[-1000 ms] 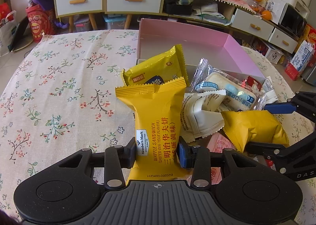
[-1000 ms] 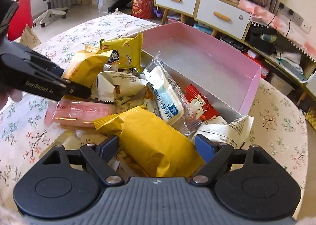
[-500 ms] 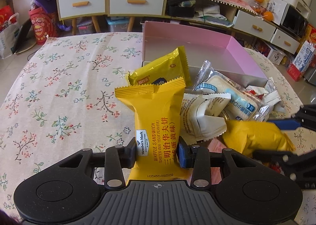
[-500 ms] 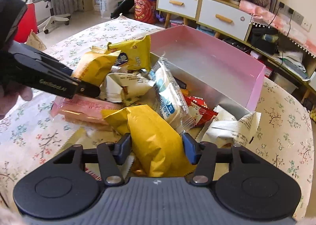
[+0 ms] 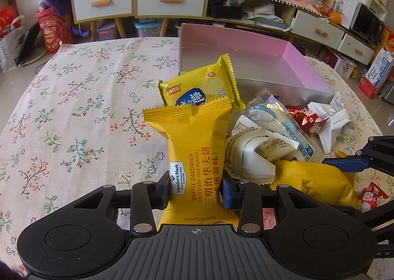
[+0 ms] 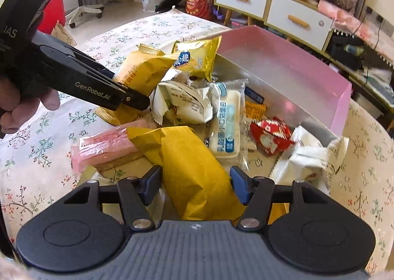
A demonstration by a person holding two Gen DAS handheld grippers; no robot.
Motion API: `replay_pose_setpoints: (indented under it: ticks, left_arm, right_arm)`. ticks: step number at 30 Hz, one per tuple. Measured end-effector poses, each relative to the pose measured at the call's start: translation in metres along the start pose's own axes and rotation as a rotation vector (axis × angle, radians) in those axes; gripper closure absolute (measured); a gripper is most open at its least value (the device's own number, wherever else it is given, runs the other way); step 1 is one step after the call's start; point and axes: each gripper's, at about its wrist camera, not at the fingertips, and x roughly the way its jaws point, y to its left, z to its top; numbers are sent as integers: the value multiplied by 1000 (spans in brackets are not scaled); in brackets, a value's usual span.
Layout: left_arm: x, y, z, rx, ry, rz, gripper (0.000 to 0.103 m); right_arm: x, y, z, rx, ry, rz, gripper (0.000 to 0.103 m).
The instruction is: Organize snacks
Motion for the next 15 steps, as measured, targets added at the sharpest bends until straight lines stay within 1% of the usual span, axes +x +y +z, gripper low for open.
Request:
replay_pose_setpoints:
  ticks: [3,6,15]
  left_arm:
    - [-2,2,1,-6,-8,-4,67]
    - [-8,3,1,-15,-21,-11,67]
    - [-29,10,4,-44,-65,-18,67]
  right_arm:
    - [-2,6,0,-25,-16,-15,57]
    - [-4,12,2,-43,-25,-10,65]
    - [-19,16,8,-24,-76,-1,67]
